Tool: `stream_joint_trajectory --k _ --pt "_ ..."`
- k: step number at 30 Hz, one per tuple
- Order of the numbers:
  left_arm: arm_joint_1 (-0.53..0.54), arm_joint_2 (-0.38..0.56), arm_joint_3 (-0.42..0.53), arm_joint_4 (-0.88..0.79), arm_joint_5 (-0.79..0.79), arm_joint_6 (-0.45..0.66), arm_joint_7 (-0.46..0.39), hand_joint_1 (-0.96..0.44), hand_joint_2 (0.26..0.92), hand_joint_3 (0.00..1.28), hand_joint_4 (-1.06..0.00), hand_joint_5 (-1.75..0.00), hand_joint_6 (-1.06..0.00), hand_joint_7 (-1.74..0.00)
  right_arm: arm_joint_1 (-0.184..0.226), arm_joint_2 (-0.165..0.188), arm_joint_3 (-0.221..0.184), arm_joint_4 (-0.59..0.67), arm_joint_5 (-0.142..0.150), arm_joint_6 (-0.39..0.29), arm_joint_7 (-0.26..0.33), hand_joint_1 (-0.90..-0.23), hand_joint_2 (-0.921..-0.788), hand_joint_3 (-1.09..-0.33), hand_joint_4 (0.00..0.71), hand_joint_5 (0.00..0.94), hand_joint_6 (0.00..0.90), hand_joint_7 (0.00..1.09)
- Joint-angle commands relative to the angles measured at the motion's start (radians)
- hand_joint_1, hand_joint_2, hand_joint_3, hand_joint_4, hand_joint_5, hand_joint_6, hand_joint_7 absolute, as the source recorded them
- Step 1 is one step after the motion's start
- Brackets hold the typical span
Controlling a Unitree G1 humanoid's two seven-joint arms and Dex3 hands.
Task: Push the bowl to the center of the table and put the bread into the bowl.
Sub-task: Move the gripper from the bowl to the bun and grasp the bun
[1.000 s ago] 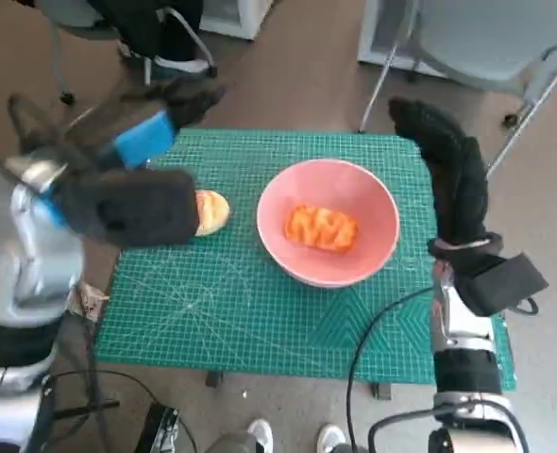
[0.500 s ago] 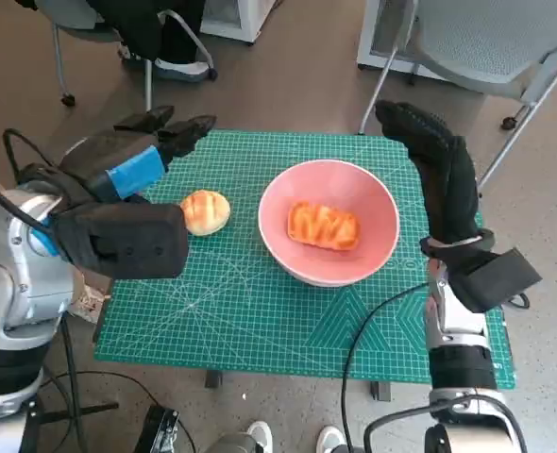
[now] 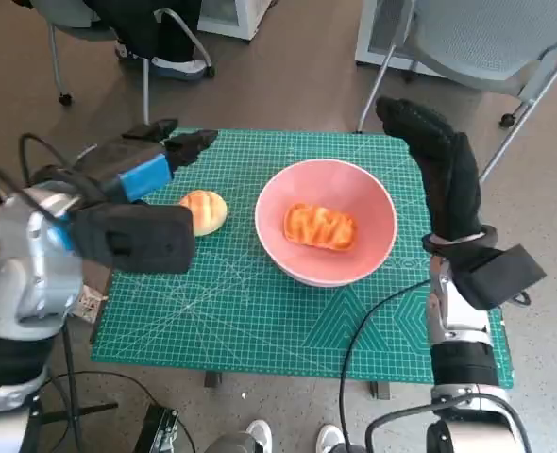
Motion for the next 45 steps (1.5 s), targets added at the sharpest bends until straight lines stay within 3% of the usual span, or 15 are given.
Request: stream_joint_trajectory --k 1,28,45 --pt "-0.061 -0.040 -0.042 0.109 0.030 -0.014 0.039 -0.29 0.671 0.00 0.00 0.00 -0.14 0.00 0.013 -0.006 -0.002 0.009 0.001 0.007 0.010 -0.687 -0.921 -0.846 0.143 0.001 -0.001 0.40" --pt "-0.354 -0.231 -0.238 0.731 0.152 0.014 0.123 -0.35 0.662 0.00 0.00 0.00 -0.13 0.00 0.026 -0.014 -0.014 -0.008 0.008 0.017 0.020 -0.688 -0.921 -0.845 0.143 0.000 -0.001 0.40" --pt "-0.447 -0.309 -0.290 1.026 0.144 -0.034 0.191 -0.37 0.668 0.00 0.00 0.00 -0.12 0.00 0.036 -0.012 -0.020 -0.018 0.004 0.028 0.010 -0.690 -0.921 -0.838 0.142 0.000 -0.001 0.40"
